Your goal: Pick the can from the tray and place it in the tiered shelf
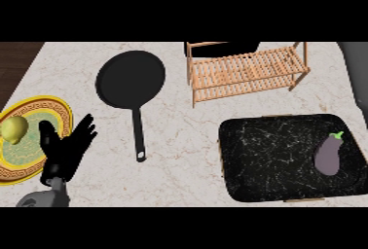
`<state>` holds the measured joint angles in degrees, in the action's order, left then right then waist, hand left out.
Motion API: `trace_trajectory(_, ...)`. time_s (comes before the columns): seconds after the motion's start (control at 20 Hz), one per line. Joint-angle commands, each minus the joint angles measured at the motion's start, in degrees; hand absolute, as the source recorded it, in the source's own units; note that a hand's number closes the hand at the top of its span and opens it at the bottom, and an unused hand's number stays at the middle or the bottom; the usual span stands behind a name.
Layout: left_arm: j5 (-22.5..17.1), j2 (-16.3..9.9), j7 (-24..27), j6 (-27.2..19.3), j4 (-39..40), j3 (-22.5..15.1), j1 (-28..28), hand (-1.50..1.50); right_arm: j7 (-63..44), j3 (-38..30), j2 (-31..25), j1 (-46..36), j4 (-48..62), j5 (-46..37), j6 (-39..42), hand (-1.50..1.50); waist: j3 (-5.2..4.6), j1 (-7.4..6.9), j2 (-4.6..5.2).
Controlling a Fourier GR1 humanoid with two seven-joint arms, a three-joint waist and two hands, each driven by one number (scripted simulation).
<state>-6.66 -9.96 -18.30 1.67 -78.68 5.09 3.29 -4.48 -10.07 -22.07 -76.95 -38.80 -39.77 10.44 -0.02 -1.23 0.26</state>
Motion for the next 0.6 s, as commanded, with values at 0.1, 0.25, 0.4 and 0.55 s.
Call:
trace_trajectory(0.1,-0.1,0.0,0.9,0.9,-1.3,-0.2,-1.9,0.00,-1.5,-3.3,-1.5,-2.4,2.7,1.9,-0.4,1.50,0.01,0.04,-0.12)
trace_trajectory(0.25,1.3,2.0,1.1,-1.9,0.1,-0.6,-0.2,0.00,-4.7,-7.6,0.6,-2.8,2.4,5.4,-5.0,-1.50,0.01,0.33,-0.13)
trace_trajectory(0.4,1.1,0.4,1.9,0.1,2.2,0.0,0.1,0.00,-3.2,-10.1,0.4,-4.3,7.3,6.9,-7.1,-1.50,-0.01,-0.57,0.38)
trace_trajectory(0.55,0.9,-0.3,1.4,0.4,2.9,0.5,1.2,0.00,-5.8,-14.1,1.9,-5.9,4.7,12.2,-7.0,-1.50,0.00,0.18,-0.01)
